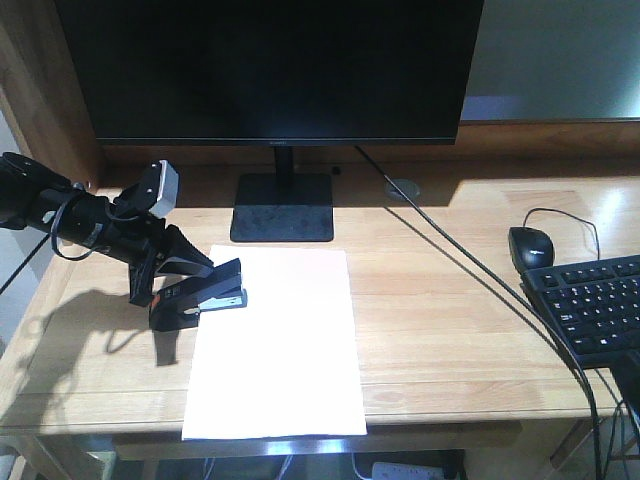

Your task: Grab stapler and paper to desk for stapling

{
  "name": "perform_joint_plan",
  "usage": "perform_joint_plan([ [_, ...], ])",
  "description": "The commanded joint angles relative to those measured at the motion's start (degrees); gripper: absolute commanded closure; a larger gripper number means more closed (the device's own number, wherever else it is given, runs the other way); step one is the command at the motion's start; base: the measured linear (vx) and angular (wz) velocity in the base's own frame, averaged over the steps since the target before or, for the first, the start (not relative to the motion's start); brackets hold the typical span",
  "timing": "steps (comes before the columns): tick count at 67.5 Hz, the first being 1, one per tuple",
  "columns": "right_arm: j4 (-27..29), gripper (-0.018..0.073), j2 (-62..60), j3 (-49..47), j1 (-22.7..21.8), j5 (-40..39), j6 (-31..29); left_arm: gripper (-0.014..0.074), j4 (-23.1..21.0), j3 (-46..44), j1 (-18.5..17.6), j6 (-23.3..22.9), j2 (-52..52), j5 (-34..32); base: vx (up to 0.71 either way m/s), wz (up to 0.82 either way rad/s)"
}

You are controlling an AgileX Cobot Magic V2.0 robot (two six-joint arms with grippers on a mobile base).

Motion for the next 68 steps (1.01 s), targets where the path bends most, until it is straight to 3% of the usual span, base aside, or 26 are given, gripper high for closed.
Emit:
perform_joint_plan([
  [1, -1.82, -0.0035, 0.58, -1.53, -0.18, 1.54, -0.65, 0.0604, -3.36, -1.54, -0.22, -0.51, -3.29, 1.66, 0.00, 0.00],
  [68, -1.82, -0.0035, 0.59, -1.53, -0.18, 1.77, -0.70, 0.0604, -3.36, -1.54, -0.22, -0.51, -3.29, 1.66, 0.00, 0.00],
])
